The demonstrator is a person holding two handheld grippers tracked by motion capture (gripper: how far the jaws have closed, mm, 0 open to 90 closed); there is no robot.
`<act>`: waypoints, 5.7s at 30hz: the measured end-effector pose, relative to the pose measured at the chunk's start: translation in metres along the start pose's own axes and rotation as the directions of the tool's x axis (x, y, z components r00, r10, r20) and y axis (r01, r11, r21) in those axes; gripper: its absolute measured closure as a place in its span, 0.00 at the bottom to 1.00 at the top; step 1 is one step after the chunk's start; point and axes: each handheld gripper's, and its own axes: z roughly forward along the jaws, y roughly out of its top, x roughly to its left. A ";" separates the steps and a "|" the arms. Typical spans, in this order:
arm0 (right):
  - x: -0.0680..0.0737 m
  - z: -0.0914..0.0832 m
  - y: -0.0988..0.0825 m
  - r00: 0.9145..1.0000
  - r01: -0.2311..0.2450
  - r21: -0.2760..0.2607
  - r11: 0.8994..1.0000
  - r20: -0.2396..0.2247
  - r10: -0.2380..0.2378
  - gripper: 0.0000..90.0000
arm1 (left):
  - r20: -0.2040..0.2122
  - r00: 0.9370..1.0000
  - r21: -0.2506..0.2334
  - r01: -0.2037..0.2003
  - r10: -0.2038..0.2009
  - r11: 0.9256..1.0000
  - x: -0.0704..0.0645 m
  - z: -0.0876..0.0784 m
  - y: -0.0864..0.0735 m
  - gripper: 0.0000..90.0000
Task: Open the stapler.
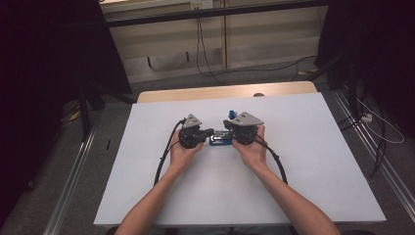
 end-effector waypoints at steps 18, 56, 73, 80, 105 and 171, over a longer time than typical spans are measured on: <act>-0.008 -0.007 0.001 0.999 -0.026 -0.025 0.999 0.020 0.026 1.00 | 0.002 1.000 -0.006 0.012 -0.012 1.000 0.000 0.000 -0.001 1.00; -0.034 -0.025 -0.002 0.998 -0.056 -0.038 0.998 0.039 0.058 1.00 | 0.004 1.000 -0.015 0.025 -0.025 1.000 0.000 0.000 -0.002 1.00; -0.043 -0.032 -0.010 0.996 -0.069 -0.024 0.997 0.053 0.070 1.00 | 0.000 1.000 -0.012 0.017 -0.017 1.000 0.000 0.000 -0.002 1.00; -0.046 -0.035 -0.012 0.994 -0.090 -0.025 0.996 0.060 0.092 1.00 | -0.002 1.000 -0.012 0.022 -0.022 1.000 -0.001 0.000 -0.002 1.00; -0.058 -0.045 -0.024 0.994 -0.082 0.002 0.997 0.075 0.082 1.00 | -0.002 0.999 -0.011 0.033 -0.033 0.999 -0.001 0.000 -0.002 1.00; -0.081 -0.054 -0.050 0.987 -0.159 0.042 0.986 0.037 0.158 1.00 | 0.007 1.000 -0.041 0.017 -0.017 0.999 -0.001 -0.003 0.001 1.00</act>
